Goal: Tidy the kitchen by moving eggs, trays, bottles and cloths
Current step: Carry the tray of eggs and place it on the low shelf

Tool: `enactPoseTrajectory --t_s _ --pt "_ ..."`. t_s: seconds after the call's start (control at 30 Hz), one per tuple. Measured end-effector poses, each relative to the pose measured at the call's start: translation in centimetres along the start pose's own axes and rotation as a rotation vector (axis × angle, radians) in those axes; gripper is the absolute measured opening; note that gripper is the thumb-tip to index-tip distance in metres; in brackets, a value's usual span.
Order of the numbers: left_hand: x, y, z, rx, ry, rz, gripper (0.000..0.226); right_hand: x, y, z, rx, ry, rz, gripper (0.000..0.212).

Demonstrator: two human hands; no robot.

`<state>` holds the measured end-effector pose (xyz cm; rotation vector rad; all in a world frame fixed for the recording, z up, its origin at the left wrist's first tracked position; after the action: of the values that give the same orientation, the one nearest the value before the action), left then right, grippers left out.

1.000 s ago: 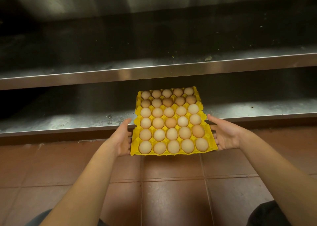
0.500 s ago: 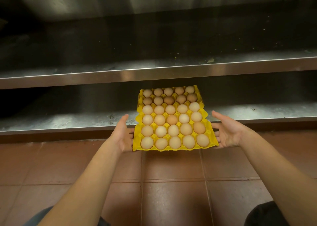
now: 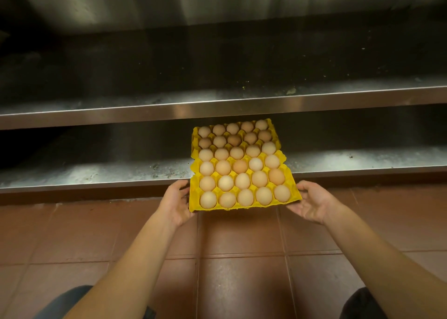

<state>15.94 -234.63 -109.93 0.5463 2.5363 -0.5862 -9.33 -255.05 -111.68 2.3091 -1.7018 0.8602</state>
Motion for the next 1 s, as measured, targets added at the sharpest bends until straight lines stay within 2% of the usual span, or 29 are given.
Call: enactPoseTrajectory --t_s 0.17,0.23,0.4,0.73,1.0 --pt "0.9 0.2 -0.4 0.067 0.057 0.079 0.031 -0.7 0.1 -0.4 -0.002 -0.025 -0.071 0.023" --pt "1.0 0.1 -0.6 0.079 0.070 0.075 0.029 -0.8 0.2 -0.5 0.001 -0.022 -0.089 0.025" --pt "1.2 0.7 0.0 0.006 0.081 -0.071 0.052 -1.0 0.3 0.1 -0.025 -0.016 -0.102 0.031" --pt "0.4 0.8 0.7 -0.002 0.023 -0.329 0.058 -0.2 -1.9 0.9 0.020 0.006 0.022 0.029" --pt "-0.2 -0.1 2.2 0.087 -0.042 -0.442 0.068 1.2 -3.3 0.7 0.070 0.057 0.239 0.025"
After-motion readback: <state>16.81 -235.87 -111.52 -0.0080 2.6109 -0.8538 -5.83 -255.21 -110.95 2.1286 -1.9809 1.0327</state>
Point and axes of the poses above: each hand's wrist, its own z-axis towards the middle knuckle, its own y-axis out of the back of the hand, x = y × z, the point moved 5 cm from there along z, towards the middle knuckle, and after that the axes turned 5 degrees about x, right-handed, at the moved point
